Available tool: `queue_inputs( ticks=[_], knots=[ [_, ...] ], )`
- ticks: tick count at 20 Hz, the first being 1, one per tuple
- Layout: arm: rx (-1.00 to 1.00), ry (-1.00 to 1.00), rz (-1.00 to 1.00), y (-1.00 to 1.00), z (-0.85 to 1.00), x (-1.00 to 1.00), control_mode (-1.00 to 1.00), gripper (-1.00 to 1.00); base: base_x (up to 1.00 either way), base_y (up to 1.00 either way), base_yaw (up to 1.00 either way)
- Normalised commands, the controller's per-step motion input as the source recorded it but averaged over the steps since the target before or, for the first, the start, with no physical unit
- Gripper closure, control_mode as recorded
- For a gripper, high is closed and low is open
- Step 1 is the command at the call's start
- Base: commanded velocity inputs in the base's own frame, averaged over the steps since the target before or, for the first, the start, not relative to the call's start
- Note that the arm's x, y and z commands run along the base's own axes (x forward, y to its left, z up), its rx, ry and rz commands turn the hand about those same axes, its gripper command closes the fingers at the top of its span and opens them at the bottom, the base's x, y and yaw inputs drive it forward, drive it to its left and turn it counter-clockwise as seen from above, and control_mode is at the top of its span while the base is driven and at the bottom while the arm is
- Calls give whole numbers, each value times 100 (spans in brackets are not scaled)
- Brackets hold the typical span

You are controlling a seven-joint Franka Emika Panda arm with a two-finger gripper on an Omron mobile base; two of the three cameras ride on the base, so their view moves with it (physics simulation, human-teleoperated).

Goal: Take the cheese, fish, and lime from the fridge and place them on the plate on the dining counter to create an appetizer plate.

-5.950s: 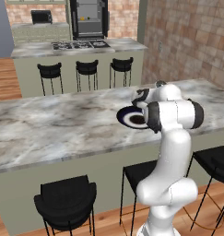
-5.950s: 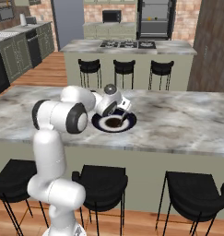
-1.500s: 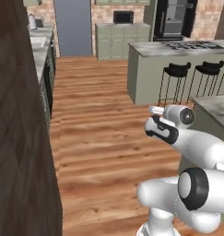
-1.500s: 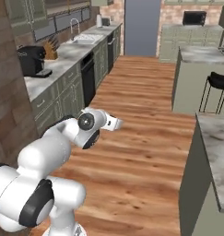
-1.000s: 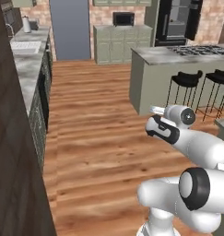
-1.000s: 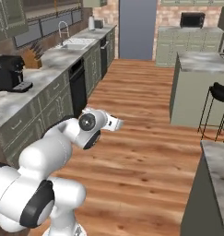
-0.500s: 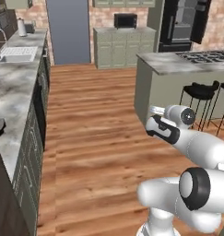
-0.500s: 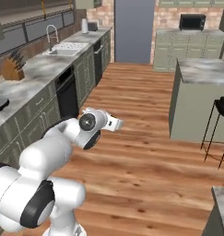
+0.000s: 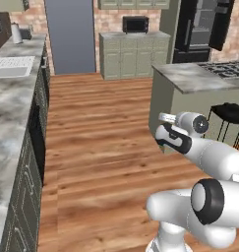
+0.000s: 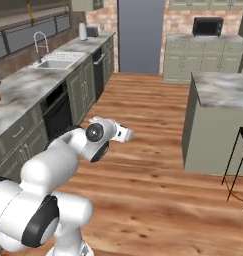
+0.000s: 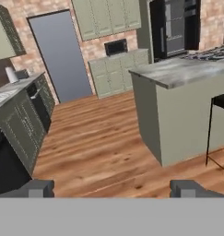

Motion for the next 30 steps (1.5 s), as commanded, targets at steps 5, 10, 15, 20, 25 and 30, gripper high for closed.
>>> queue_inputs(
  ticks=[5,10,15,20,25,30],
  knots=[
    [0,0,0,0,0,0,100,-100,100,0,-2],
    [0,0,0,0,0,0,100,-100,100,0,-2],
    [0,0,0,0,0,0,100,-100,100,0,0],
    [0,0,0,0,0,0,100,-100,100,0,-3],
    [0,0,0,0,0,0,100,-100,100,0,-7],
    [0,0,0,0,0,0,100,-100,100,1,-10]
  ],
)
